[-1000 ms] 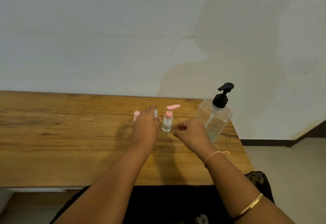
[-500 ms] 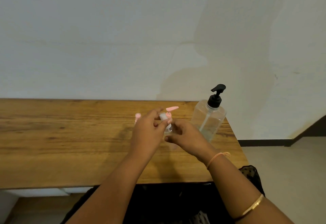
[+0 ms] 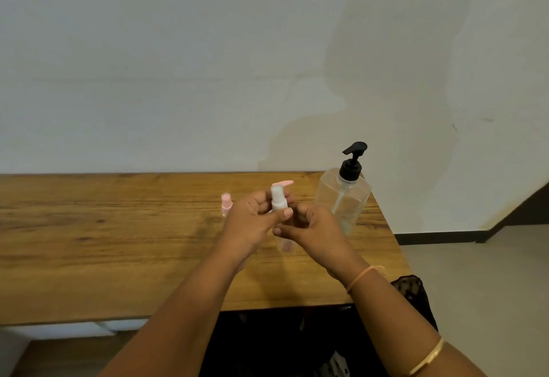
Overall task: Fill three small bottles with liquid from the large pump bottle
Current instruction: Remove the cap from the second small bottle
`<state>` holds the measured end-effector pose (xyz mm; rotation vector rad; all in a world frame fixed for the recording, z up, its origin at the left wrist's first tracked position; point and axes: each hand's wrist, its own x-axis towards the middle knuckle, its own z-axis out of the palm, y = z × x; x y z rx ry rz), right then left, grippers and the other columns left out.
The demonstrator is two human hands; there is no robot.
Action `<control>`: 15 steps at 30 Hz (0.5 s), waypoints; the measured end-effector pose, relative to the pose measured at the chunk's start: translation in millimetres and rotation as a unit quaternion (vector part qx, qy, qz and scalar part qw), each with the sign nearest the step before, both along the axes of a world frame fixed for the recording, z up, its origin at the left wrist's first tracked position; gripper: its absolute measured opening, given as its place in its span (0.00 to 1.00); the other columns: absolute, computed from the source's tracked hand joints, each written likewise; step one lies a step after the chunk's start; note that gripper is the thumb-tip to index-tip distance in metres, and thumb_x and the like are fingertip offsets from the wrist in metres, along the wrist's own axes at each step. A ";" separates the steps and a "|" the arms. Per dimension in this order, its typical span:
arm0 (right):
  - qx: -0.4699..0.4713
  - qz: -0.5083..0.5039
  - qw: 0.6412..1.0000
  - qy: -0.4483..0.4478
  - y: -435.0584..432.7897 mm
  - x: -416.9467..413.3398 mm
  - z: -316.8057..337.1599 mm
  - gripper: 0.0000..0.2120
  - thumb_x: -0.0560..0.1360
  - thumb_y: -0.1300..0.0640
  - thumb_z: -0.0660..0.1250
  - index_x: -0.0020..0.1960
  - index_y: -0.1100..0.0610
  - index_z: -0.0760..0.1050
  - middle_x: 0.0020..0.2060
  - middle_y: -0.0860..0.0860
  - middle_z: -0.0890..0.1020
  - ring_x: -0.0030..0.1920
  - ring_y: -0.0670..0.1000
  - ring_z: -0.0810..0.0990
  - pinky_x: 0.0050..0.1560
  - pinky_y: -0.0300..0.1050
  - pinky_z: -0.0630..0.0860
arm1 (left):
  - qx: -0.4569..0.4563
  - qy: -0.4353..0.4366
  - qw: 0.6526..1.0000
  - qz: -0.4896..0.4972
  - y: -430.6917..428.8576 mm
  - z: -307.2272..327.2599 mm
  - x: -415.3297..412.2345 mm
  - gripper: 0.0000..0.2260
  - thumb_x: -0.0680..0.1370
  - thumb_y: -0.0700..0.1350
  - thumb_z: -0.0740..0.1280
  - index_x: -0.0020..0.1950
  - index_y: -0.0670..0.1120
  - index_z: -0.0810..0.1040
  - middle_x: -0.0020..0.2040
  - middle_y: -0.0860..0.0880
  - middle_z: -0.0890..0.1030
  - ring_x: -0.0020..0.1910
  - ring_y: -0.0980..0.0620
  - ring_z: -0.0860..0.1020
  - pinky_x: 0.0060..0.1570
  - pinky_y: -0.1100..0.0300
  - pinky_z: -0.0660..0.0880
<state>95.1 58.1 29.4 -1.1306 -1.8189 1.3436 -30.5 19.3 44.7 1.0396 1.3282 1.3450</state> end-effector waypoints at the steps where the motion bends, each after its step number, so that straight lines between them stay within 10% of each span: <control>1: 0.004 -0.005 1.000 -0.003 -0.2 -1.2 0.0 0.13 0.69 0.61 0.74 0.52 0.54 0.80 0.44 0.55 0.83 0.49 0.54 0.81 0.53 0.55 0.77 | 0.000 -0.003 1.000 0.019 0.9 -1.1 1.2 0.16 0.72 0.35 0.71 0.58 0.46 0.79 0.48 0.53 0.84 0.50 0.59 0.81 0.39 0.72 0.75; 9: -0.002 -0.001 1.000 -0.006 1.5 -5.5 -2.2 0.14 0.66 0.59 0.76 0.51 0.55 0.80 0.43 0.53 0.84 0.47 0.51 0.82 0.50 0.47 0.79 | -0.017 -0.024 0.999 -0.033 1.7 -2.5 -1.9 0.12 0.78 0.42 0.65 0.54 0.59 0.77 0.57 0.58 0.80 0.57 0.60 0.77 0.53 0.61 0.75; 15: 0.001 0.013 1.000 -0.012 0.3 -11.0 -3.1 0.14 0.66 0.60 0.76 0.50 0.49 0.79 0.45 0.49 0.84 0.47 0.46 0.82 0.51 0.46 0.79 | -0.018 0.029 0.996 0.086 3.2 -4.9 3.4 0.14 0.70 0.43 0.74 0.53 0.50 0.76 0.49 0.51 0.81 0.50 0.54 0.80 0.37 0.60 0.76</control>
